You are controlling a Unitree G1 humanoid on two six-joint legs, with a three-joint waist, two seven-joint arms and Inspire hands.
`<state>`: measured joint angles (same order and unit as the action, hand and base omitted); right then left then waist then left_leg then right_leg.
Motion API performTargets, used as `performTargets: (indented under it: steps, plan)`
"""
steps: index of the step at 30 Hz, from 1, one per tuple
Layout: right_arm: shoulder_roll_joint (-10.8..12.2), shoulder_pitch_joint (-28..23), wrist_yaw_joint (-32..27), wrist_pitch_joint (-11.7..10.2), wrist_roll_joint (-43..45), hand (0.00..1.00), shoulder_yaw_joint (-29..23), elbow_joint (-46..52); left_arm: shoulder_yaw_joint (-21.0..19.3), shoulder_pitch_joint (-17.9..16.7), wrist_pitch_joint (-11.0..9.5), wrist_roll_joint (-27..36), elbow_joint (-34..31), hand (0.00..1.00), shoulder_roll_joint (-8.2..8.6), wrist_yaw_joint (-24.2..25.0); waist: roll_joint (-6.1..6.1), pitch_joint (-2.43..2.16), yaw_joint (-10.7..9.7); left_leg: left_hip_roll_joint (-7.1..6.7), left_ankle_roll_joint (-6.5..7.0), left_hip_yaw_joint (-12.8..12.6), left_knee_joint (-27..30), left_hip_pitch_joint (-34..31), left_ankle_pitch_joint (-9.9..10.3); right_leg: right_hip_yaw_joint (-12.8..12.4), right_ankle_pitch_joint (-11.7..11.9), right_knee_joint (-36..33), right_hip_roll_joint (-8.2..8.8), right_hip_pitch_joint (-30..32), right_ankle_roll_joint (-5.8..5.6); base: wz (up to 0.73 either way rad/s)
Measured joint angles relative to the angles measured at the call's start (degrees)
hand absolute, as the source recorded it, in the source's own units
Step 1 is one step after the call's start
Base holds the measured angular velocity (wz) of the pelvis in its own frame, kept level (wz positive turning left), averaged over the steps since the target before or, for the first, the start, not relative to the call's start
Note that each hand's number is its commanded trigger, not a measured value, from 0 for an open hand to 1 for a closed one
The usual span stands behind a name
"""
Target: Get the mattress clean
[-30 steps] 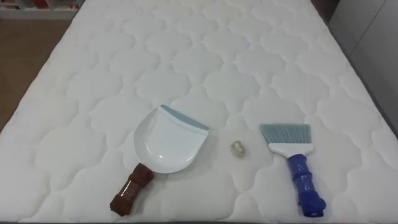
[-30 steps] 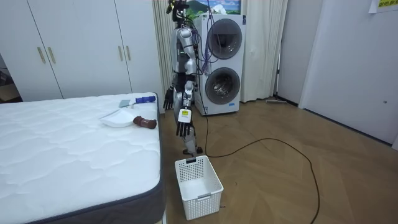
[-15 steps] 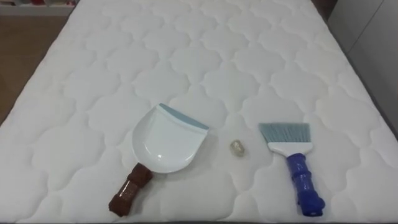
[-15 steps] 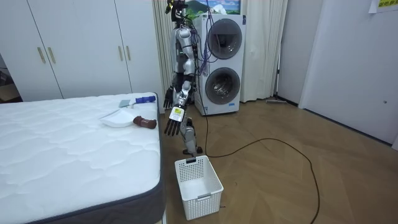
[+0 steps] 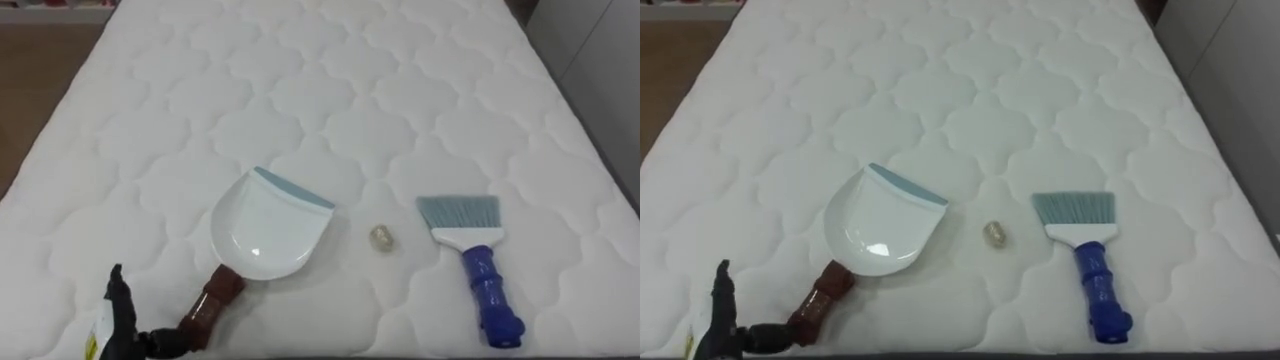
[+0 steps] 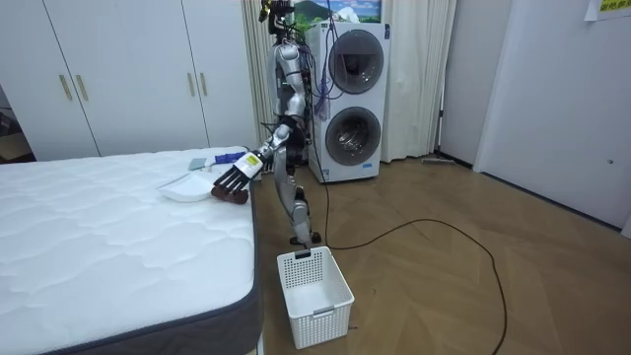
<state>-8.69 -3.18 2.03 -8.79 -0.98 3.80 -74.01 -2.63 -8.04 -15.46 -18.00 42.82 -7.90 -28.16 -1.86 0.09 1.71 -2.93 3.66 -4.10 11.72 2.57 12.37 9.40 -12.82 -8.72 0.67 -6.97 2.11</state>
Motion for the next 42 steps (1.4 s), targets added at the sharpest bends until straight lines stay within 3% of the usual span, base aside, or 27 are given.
performTargets:
  steps: [13, 17, 24, 29, 37, 38, 42]
  plan:
    - [-0.1, -0.5, -0.1, -1.1, -0.9, 0.0, 0.0, 0.4, 2.5, 0.9, -1.1, 0.3, 0.0, 0.0, -0.51, -0.4, -0.26, 0.1, -1.7, 0.01, 0.0, 0.0, 0.8, -2.0, 0.0, 0.2, 0.1, -0.1, 0.02, 1.5, 0.02, 0.0]
    - [-0.2, -0.8, 0.0, -1.2, -1.3, 0.0, 0.5, 0.6, 5.3, 0.9, -1.1, 0.4, 0.4, 0.0, -0.57, -0.4, -0.14, 0.05, -1.9, 0.04, 0.0, -0.2, 0.8, -1.9, 0.0, 0.0, 0.1, 0.0, 0.01, 1.5, 0.0, -0.01]
    - [-0.5, -0.4, 0.7, -1.2, -2.3, 0.0, 1.3, 0.5, 5.4, 3.6, -1.0, 0.3, 7.1, 0.0, -0.56, -0.3, 0.26, -0.12, -2.8, 0.08, 0.0, -0.3, 0.7, -2.2, 0.0, 0.1, 0.1, -0.1, -0.02, 1.9, 0.02, -0.01]
    - [-0.5, 0.4, 1.0, -1.1, -2.6, 0.0, 1.4, 0.4, 5.5, 4.5, -1.1, 0.3, 8.4, 0.0, -0.49, -0.3, 0.3, -0.1, -3.3, 0.15, 0.01, -0.2, 1.1, -4.1, -0.1, 0.1, 0.2, -0.4, -0.04, 3.9, 0.13, 0.0]
    - [-0.5, 1.4, 1.7, -1.1, -2.1, 0.0, 1.7, -0.2, 5.5, 6.5, -1.1, 0.3, 11.2, 0.0, -0.5, -0.3, 0.37, 0.16, -3.3, 0.21, 0.04, -0.3, 1.2, -6.2, -0.2, 0.0, 0.5, -0.3, -0.07, 5.9, 0.09, 0.0]
    - [-0.5, 1.9, 1.8, -1.1, -2.0, 0.0, 1.7, -0.3, 5.5, 6.6, -1.1, 0.3, 11.2, 0.0, -0.48, -0.2, 0.42, 0.4, -3.3, 0.22, 0.06, -0.3, 1.2, -6.5, -0.2, 0.1, 0.6, -0.2, -0.08, 6.1, 0.1, -0.05]
    - [-0.5, 2.5, 1.2, -1.1, -2.0, 0.0, 1.9, -0.6, 5.6, 7.2, -1.1, 0.6, 11.4, 0.0, -0.46, -0.1, 0.13, 0.63, -2.9, 0.28, 0.07, -0.7, 1.0, -8.0, -0.4, -0.5, 0.7, -0.4, -0.12, 8.0, 0.12, -0.02]
